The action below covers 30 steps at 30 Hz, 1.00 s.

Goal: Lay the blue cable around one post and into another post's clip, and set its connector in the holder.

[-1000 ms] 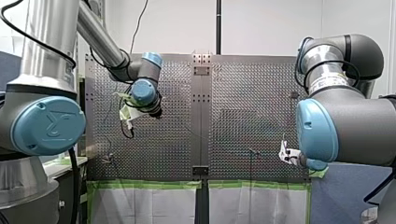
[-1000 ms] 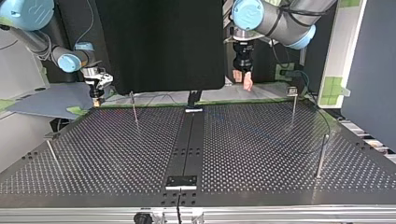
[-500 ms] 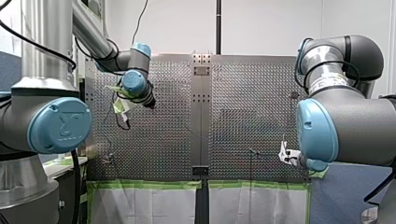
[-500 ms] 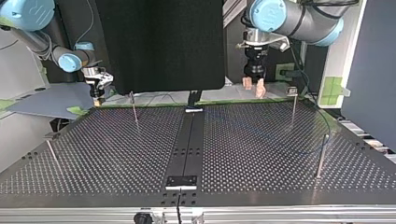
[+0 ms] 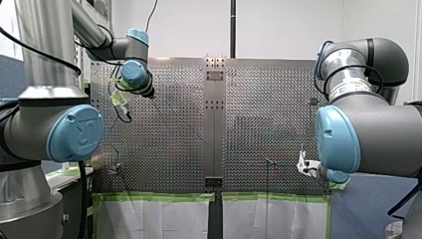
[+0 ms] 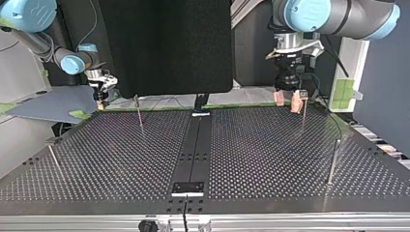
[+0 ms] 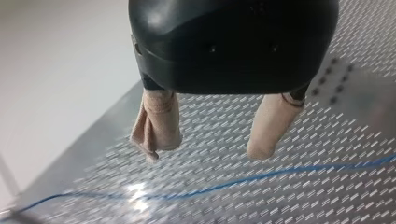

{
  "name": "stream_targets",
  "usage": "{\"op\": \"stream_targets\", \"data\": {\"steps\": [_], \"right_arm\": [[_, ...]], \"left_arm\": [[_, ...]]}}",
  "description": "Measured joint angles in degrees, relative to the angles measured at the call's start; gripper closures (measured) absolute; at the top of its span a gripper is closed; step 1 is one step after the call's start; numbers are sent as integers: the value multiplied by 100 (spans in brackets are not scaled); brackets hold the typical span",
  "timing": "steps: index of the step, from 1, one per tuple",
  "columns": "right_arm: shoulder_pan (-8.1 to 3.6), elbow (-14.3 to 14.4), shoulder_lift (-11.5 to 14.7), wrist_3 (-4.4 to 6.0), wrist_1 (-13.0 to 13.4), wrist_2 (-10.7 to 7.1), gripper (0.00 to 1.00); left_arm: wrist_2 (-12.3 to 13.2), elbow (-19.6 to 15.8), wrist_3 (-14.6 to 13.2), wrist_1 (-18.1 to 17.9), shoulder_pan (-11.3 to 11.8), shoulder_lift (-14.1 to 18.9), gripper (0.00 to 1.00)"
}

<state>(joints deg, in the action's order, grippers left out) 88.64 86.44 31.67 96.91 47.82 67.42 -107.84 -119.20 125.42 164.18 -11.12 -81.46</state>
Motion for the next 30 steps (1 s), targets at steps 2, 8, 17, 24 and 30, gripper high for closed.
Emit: {"op": "stream_targets", "data": {"steps": [2,8,17,24,30], "right_arm": [[1,0,-3,-2,0,0,91],[8,-1,-4,3,0,0,91],[8,0,-5,0,1,0,91],[14,-1,-6,-3,-1,0,91],[19,-2,-6,-4,0,0,91]], "left_arm": [[-96,-3,-10,29,98,99,0],[-421,-11,62,126,426,427,0],[-721,-48,455,152,863,863,0],[-455,-317,781,-90,1189,1186,0],[-144,-627,1094,-396,1502,1298,0]]}}
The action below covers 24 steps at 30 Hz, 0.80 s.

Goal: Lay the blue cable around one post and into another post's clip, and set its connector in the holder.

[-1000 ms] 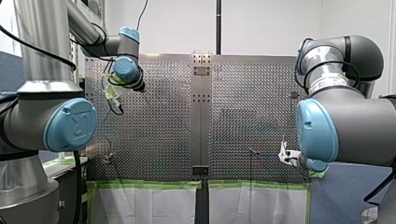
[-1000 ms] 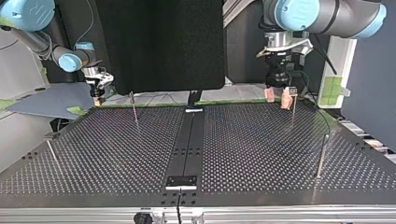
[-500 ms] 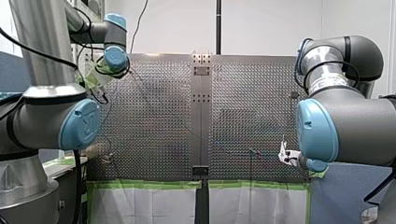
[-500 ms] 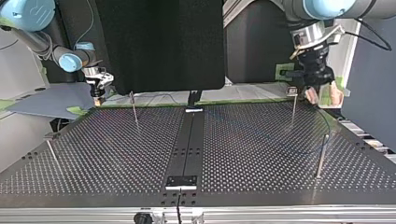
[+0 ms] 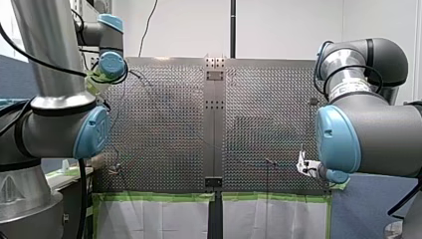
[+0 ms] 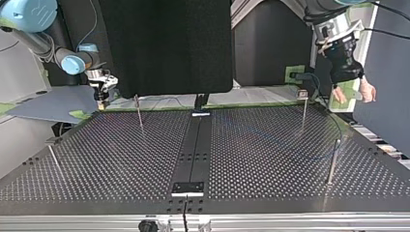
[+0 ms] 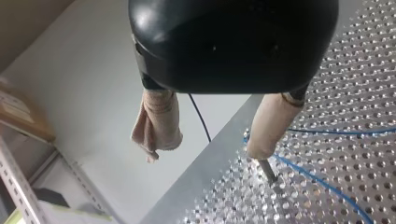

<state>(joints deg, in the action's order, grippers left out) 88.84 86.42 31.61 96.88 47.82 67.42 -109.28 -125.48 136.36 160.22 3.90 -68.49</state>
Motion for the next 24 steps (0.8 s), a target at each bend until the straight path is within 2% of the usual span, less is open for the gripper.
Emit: {"op": "stream_targets", "data": {"steps": [4,7,18,24], "right_arm": [[7,-1,0,-2,0,0,91],[13,0,0,-5,2,0,91],[44,-2,-2,-19,3,0,91],[51,-2,0,-33,-15,2,91]], "left_arm": [[222,-222,222,-224,196,-9,0],[391,-347,391,-392,246,-52,0],[991,-249,990,-991,96,-507,0],[1276,-76,1276,-1139,46,-666,0]]}}
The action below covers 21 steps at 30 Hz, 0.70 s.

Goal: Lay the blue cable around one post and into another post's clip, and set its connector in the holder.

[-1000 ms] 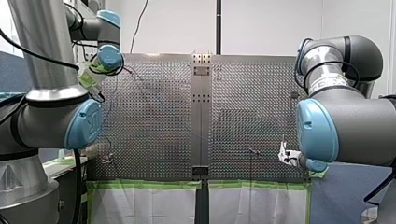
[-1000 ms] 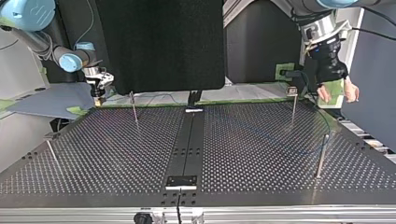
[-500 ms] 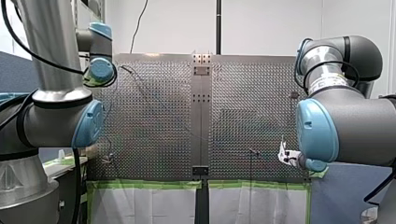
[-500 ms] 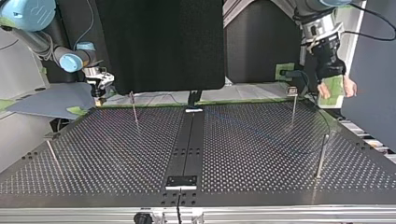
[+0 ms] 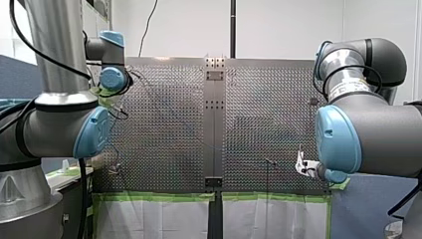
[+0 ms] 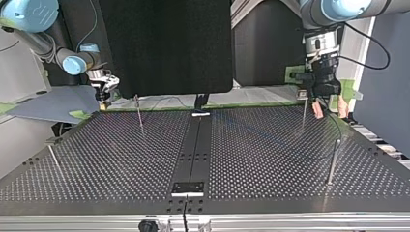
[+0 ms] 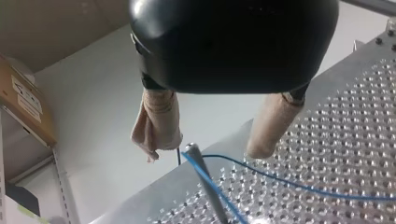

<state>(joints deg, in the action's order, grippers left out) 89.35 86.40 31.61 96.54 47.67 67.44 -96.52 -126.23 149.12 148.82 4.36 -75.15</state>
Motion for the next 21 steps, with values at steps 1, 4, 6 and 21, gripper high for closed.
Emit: {"op": "stream_targets", "data": {"steps": [1,4,6,21], "right_arm": [[0,1,0,0,-1,1,91],[0,2,0,-1,-4,5,91],[-1,1,0,-2,-2,6,91],[0,0,0,13,23,-1,91]], "left_arm": [[39,33,39,-3,-4,-32,0],[169,120,169,-12,-20,-150,0],[263,151,261,-15,-28,-241,0],[-24,198,486,9,-33,-373,0]]}}
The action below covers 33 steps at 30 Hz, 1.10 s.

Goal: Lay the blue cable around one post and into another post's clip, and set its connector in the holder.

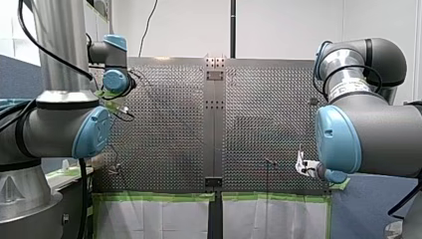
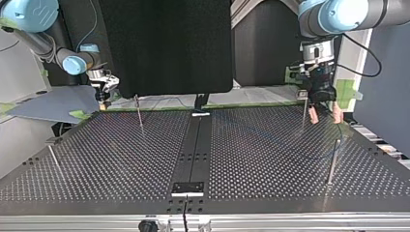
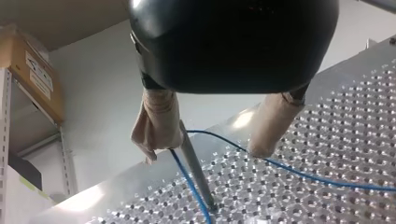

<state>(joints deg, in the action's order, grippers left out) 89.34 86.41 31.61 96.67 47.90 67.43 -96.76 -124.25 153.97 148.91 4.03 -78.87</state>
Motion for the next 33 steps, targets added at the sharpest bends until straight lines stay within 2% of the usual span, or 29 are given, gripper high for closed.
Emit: {"op": "stream_targets", "data": {"steps": [9,14,20,26,33], "right_arm": [[2,-1,-1,-4,1,-1,91],[4,1,-3,-6,1,-1,91],[8,-2,-4,-6,1,-1,91],[9,-2,-4,-1,1,-1,91],[18,-4,-5,11,16,-1,91]], "left_arm": [[-378,1,-91,45,9,7,0],[-463,1,-110,16,27,-12,0],[-397,61,-95,-122,13,-261,0],[-304,303,-35,-181,-6,-577,0],[-501,648,46,-86,47,-883,0]]}}
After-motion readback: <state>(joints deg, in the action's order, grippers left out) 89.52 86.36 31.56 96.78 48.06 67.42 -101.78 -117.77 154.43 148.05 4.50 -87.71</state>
